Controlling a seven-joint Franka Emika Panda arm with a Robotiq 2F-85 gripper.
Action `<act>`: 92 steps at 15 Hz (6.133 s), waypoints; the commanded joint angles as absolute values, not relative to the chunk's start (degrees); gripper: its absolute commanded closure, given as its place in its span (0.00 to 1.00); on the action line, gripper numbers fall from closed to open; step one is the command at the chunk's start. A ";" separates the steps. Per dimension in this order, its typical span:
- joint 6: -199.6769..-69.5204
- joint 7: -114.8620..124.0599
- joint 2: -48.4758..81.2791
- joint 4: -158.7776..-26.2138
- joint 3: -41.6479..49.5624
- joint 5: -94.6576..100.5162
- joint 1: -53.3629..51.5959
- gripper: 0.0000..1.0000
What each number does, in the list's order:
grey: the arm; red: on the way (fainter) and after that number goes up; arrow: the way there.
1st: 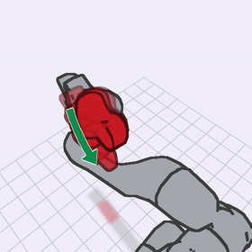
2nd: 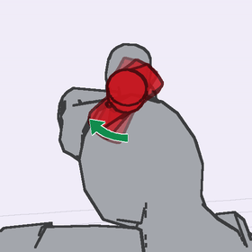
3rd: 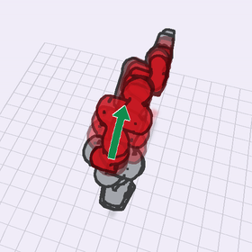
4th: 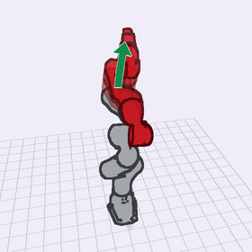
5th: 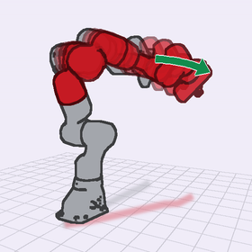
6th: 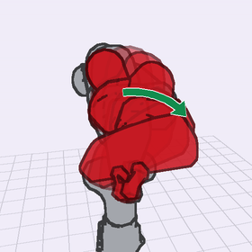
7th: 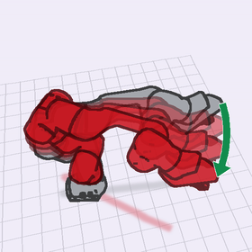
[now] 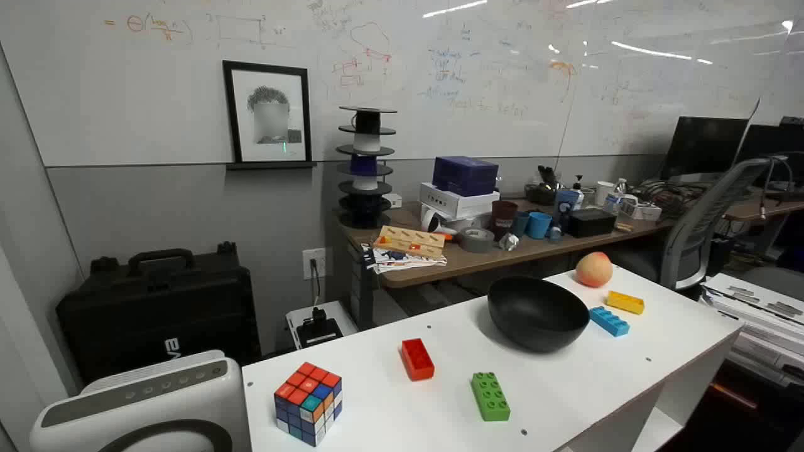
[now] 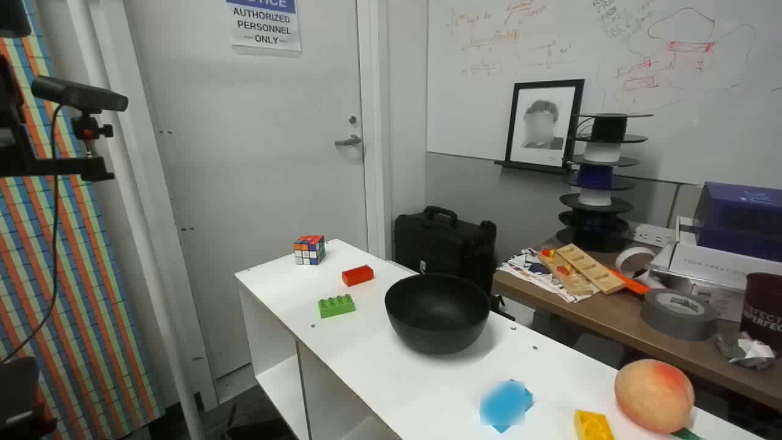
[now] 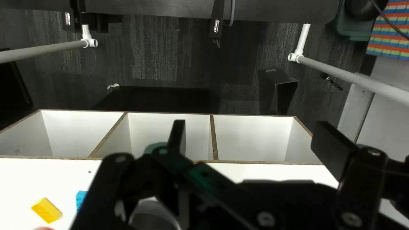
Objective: Pick up the green, yellow, blue and red objects and put them in the bowl
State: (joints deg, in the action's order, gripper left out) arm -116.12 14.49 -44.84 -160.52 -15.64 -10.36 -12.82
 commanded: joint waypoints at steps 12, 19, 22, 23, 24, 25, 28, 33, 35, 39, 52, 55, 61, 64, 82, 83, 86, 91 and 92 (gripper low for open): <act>-116.01 14.58 -44.81 -160.33 -15.45 -10.20 -12.96 0.00; -117.89 15.73 -43.08 -158.81 -14.66 -11.13 -11.70 0.00; -125.78 17.66 -37.63 -155.73 -12.08 -12.83 -8.48 0.00; -127.84 17.04 -34.71 -154.34 -10.69 -13.55 -7.82 0.00; -130.00 16.62 -31.11 -152.71 -9.34 -14.56 -7.09 0.00; -131.67 17.13 -27.88 -151.30 -8.32 -15.72 -6.48 0.00; -134.43 17.42 -17.96 -147.12 -5.65 -18.75 -5.49 0.00; -134.94 19.62 0.23 -137.42 -4.31 -20.98 -4.36 0.00; -135.11 21.61 7.39 -132.27 -4.43 -20.87 -4.43 0.00; -135.95 28.20 18.24 -124.08 -3.59 -18.16 -5.57 0.00; -131.79 46.43 41.27 -102.77 5.34 11.16 -19.46 0.00; -132.85 46.28 41.37 -101.39 4.46 11.64 -20.12 0.00; -138.31 46.56 39.70 -104.06 3.56 9.48 -19.91 0.00; -140.13 46.64 41.74 -103.57 3.25 7.96 -19.17 0.00; -147.34 46.95 43.83 -104.64 3.22 4.63 -21.88 0.56; -147.52 47.05 43.05 -105.36 3.20 4.55 -21.86 0.65; -147.58 47.93 40.52 -107.51 3.13 3.80 -21.29 0.87; -148.15 48.96 32.05 -115.53 1.03 -2.86 -17.70 0.89; -148.83 49.55 29.72 -117.69 1.38 -3.95 -17.44 0.89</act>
